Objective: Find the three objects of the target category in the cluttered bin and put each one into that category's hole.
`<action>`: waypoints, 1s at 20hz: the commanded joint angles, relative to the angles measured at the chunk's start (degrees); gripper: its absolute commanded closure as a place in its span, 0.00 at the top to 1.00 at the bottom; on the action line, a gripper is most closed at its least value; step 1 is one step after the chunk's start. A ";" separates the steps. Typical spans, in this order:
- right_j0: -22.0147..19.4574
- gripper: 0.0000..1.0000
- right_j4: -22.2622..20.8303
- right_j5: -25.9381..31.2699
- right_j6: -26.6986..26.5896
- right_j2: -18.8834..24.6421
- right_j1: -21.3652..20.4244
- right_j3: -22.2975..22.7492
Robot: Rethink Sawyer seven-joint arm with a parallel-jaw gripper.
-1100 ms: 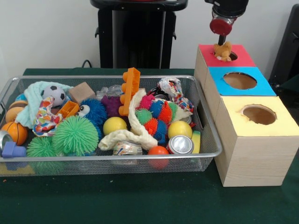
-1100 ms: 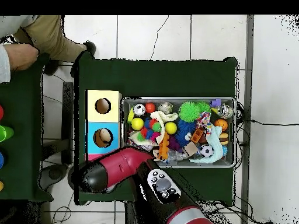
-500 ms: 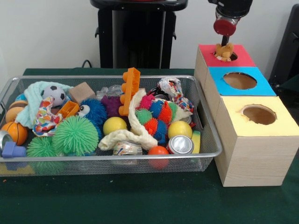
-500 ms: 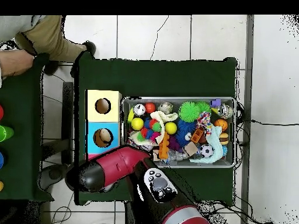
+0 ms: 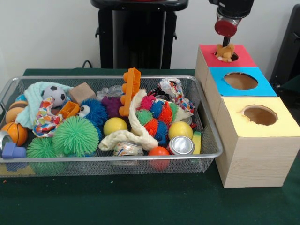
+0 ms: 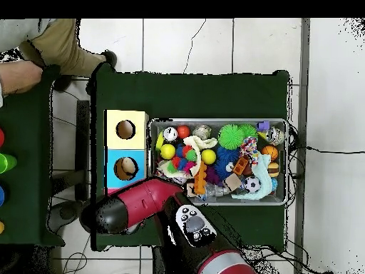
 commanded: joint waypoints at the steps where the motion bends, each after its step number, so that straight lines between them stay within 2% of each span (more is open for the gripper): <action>1: -1.52 0.00 -3.78 -1.01 1.67 -0.40 3.01 -6.82; 12: -1.98 0.00 -3.96 -0.40 0.69 -0.26 4.46 -8.81; 20: -2.62 0.00 -4.56 -1.70 0.66 -0.29 4.57 -7.99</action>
